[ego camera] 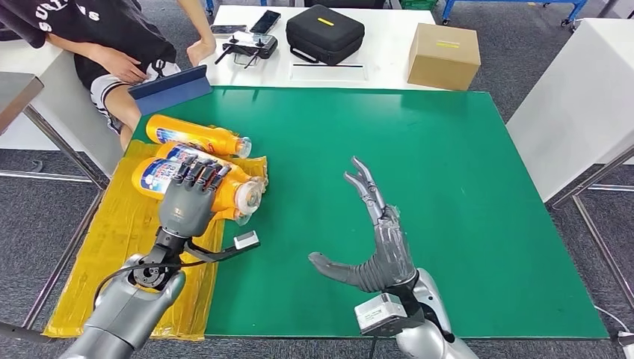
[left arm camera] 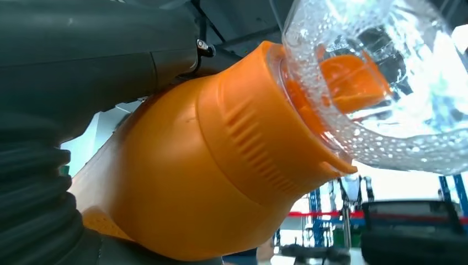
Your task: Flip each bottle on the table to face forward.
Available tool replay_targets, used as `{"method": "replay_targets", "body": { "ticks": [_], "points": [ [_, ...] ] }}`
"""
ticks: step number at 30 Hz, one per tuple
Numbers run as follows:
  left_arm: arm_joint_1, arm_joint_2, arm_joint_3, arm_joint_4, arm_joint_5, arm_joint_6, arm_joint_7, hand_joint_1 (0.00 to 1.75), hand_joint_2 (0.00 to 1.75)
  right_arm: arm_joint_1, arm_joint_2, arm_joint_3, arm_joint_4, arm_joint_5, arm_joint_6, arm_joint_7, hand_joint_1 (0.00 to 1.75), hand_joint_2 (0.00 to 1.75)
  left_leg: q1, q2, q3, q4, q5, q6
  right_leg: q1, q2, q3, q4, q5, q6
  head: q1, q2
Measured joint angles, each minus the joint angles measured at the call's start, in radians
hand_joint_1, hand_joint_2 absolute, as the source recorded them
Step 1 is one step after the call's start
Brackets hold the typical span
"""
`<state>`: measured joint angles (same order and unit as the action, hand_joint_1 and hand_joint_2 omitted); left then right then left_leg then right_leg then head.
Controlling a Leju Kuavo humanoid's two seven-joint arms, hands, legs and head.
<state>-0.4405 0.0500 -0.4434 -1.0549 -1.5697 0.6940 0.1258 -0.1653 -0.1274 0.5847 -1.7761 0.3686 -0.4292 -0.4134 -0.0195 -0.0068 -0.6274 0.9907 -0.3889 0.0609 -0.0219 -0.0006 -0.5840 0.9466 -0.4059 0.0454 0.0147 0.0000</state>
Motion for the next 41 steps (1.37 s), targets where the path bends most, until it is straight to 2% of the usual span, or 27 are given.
{"method": "replay_targets", "body": {
  "ticks": [3,7,10,11,12,15,16,22,26,32,41],
  "points": [
    [-0.03,0.005,-0.009,0.102,0.005,0.0,0.015,1.75,1.75,0.01,-0.001,-0.01,-0.007,0.026,0.007,0.008,0.0,1.75,0.0,0.0,0.0,0.0,0.0,0.0,0.0,0.0,0.0,0.0,0.0,0.0,0.0,0.0],
    [-0.085,0.006,-0.01,0.274,0.008,-0.013,0.047,1.59,1.75,0.032,-0.001,-0.029,-0.021,0.058,0.018,0.017,0.0,1.75,0.0,0.0,0.0,0.0,0.0,0.0,0.0,0.0,0.0,0.0,0.0,0.0,0.0,0.0],
    [-0.122,0.003,-0.006,0.378,0.005,-0.044,0.059,1.59,1.75,0.039,0.0,-0.038,-0.028,0.069,0.02,0.025,0.0,1.75,0.0,0.0,0.0,0.0,0.0,0.0,0.0,0.0,0.0,0.0,0.0,0.0,0.0,0.0],
    [-0.13,0.002,-0.005,0.403,0.003,-0.051,0.062,1.54,1.75,0.04,0.0,-0.041,-0.029,0.071,0.02,0.027,0.0,1.75,0.0,0.0,0.0,0.0,0.0,0.0,0.0,0.0,0.0,0.0,0.0,0.0,0.0,0.0],
    [-0.136,0.002,-0.003,0.426,0.002,-0.057,0.064,1.29,1.75,0.041,0.001,-0.043,-0.031,0.073,0.02,0.027,0.0,1.75,0.0,0.0,0.0,0.0,0.0,0.0,0.0,0.0,0.0,0.0,0.0,0.0,0.0,0.0],
    [-0.147,-0.001,0.003,0.476,0.0,-0.071,0.07,0.17,1.75,0.044,0.001,-0.048,-0.034,0.077,0.021,0.029,0.0,1.75,0.0,0.0,0.0,0.0,0.0,0.0,0.0,0.0,0.0,0.0,0.0,0.0,0.0,0.0],
    [-0.152,-0.003,0.005,0.489,0.0,-0.086,0.075,0.03,1.75,0.044,0.001,-0.048,-0.034,0.078,0.022,0.029,0.0,1.75,0.0,0.0,0.0,0.0,0.0,0.0,0.0,0.0,0.001,0.0,0.0,0.0,0.0,0.0],
    [-0.197,-0.019,0.057,0.554,0.023,-0.257,0.103,0.0,1.75,0.045,0.011,-0.05,-0.033,0.092,0.037,0.036,0.0,1.75,0.0,-0.001,0.004,0.0,0.0,-0.001,0.0,0.0,0.005,0.0,0.0,0.0,0.0,0.0],
    [-0.216,-0.026,0.116,0.574,0.063,-0.318,0.078,0.0,1.75,0.045,0.026,-0.053,-0.031,0.101,0.054,0.044,0.0,1.75,0.0,0.001,0.008,0.0,-0.001,-0.002,0.001,0.001,0.007,0.001,0.0,0.0,0.0,0.0],
    [-0.213,-0.038,0.22,0.573,0.132,-0.331,-0.021,0.0,1.75,0.043,0.044,-0.057,-0.024,0.104,0.072,0.05,0.0,1.75,0.001,0.001,0.009,0.0,0.0,-0.005,0.001,0.001,0.007,0.002,0.0,-0.001,0.0,0.0],
    [-0.181,-0.054,0.268,0.511,0.097,-0.309,-0.023,0.0,1.75,0.04,0.054,-0.063,-0.018,0.111,0.07,0.057,0.0,1.75,0.001,0.0,0.008,0.0,0.0,-0.005,0.001,0.001,0.007,0.002,0.0,-0.001,0.0,0.0]
  ]
}}
